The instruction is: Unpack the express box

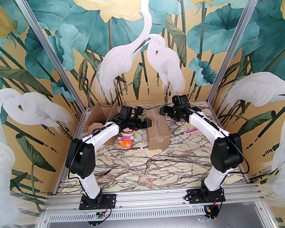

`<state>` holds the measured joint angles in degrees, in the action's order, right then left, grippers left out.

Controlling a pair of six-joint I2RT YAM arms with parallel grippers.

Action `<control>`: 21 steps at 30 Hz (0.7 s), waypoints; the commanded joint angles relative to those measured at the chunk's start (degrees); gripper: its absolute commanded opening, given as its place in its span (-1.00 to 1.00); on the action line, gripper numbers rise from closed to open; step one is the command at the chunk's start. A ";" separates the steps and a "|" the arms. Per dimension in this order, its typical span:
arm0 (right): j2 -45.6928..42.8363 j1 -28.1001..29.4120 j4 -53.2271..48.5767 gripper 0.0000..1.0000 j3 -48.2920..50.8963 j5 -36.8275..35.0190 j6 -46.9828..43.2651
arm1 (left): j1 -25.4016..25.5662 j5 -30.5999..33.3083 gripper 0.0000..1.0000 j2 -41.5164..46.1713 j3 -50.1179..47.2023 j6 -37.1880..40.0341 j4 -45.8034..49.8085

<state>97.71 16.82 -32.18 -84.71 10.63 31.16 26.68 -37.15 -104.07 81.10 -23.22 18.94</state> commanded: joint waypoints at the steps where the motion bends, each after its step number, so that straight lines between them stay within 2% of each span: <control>1: -3.92 3.99 -8.13 0.81 -0.77 -12.14 -3.29 | -0.13 2.91 0.78 0.35 -0.49 -1.74 -2.22; 10: -2.51 14.43 -12.49 0.86 -0.07 -23.86 -1.76 | -0.05 4.92 0.78 -2.56 -1.80 -1.88 -2.29; 21: 2.83 18.69 -17.56 0.88 -3.72 -35.00 -0.97 | 0.22 7.88 0.77 -4.90 -2.72 -0.36 -0.84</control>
<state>98.87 35.03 -47.00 -87.07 -18.83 29.76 26.63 -32.91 -106.67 79.33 -24.64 16.60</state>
